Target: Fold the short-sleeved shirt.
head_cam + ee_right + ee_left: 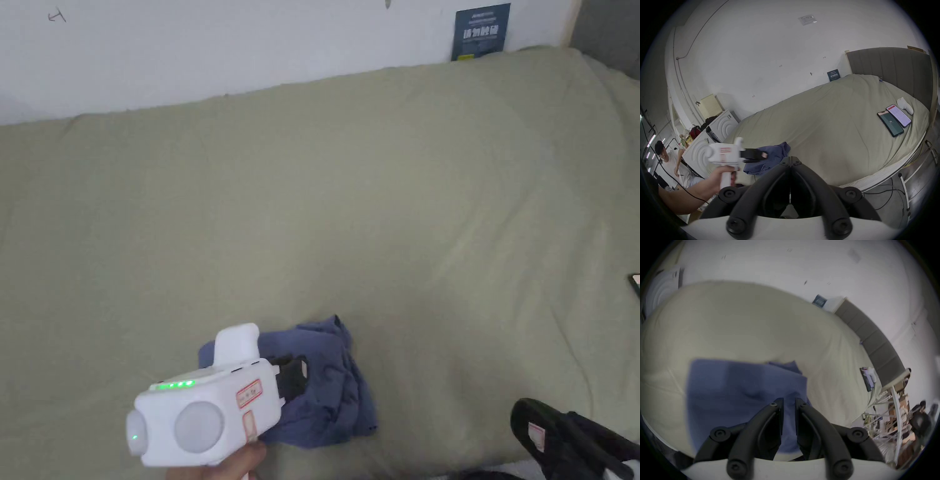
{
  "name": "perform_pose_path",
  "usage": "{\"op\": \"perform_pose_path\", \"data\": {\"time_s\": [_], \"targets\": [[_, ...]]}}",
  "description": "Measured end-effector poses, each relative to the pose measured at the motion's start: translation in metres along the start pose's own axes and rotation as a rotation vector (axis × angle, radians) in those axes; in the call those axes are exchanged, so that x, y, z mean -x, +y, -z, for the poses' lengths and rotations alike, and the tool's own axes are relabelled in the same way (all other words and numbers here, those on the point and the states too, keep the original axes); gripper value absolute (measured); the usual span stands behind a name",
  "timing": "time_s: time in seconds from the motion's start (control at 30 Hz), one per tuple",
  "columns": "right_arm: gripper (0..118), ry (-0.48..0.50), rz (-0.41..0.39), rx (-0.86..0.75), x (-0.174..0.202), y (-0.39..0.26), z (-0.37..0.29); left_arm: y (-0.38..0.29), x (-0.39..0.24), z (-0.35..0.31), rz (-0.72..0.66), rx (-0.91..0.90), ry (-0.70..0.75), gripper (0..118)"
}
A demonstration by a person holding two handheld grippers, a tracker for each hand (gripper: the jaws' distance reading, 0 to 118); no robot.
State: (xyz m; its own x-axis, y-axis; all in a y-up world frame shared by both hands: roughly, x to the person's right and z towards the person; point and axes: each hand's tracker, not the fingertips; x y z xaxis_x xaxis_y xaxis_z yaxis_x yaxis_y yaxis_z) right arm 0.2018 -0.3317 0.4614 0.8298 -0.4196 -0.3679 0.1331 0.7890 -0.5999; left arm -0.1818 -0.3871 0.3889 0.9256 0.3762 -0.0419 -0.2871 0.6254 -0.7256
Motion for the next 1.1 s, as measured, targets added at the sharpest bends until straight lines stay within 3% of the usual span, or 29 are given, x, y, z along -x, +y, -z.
{"op": "perform_pose_path", "data": {"time_s": [0.13,0.27,0.4,0.47,0.5,0.57,0.6,0.63,0.67,0.7,0.73,0.87,0.97,1.03,1.1], "targets": [[0,0.031,-0.031,0.038,0.013,-0.001,0.026,-0.006,0.017,-0.086,0.108,-0.109,0.048,16],[0,0.112,-0.048,0.111,0.035,-0.001,0.073,-0.009,0.047,-0.119,0.062,-0.113,0.104,16],[0,0.369,0.084,0.340,0.037,-0.008,0.177,-0.009,0.078,-0.107,-0.025,-0.114,0.100,16],[0,0.407,0.180,0.426,0.024,-0.023,0.232,-0.009,0.094,-0.095,-0.083,-0.076,0.068,21],[0,0.450,0.254,0.484,0.012,-0.030,0.258,-0.009,0.104,-0.090,-0.118,-0.067,0.051,29],[0,0.515,0.418,0.559,-0.007,-0.044,0.289,-0.009,0.124,-0.079,-0.175,-0.044,-0.004,78],[0,0.501,0.457,0.561,-0.017,-0.050,0.296,-0.009,0.134,-0.073,-0.210,-0.007,-0.031,101],[0,0.450,0.440,0.570,-0.023,-0.053,0.300,-0.008,0.142,-0.066,-0.239,0.030,-0.043,113],[0,0.355,0.392,0.574,-0.027,-0.055,0.302,-0.010,0.153,-0.060,-0.268,0.057,-0.080,113],[0,0.348,0.403,0.566,-0.033,-0.056,0.303,-0.012,0.167,-0.052,-0.320,0.022,-0.150,113],[0,0.425,0.461,0.546,-0.036,-0.055,0.302,-0.013,0.179,-0.043,-0.362,0.037,-0.199,113],[0,0.416,0.406,0.538,-0.029,-0.052,0.293,-0.025,0.227,0.030,-0.630,0.238,-0.448,115],[0,0.427,0.382,0.541,-0.029,-0.052,0.294,-0.029,0.232,0.059,-0.709,0.084,-0.787,115],[0,0.429,0.382,0.537,-0.028,-0.054,0.295,-0.030,0.219,0.087,-0.749,0.154,-0.820,115],[0,0.428,0.387,0.534,-0.027,-0.055,0.295,-0.020,0.205,0.091,-0.663,0.151,-0.761,114]]}}
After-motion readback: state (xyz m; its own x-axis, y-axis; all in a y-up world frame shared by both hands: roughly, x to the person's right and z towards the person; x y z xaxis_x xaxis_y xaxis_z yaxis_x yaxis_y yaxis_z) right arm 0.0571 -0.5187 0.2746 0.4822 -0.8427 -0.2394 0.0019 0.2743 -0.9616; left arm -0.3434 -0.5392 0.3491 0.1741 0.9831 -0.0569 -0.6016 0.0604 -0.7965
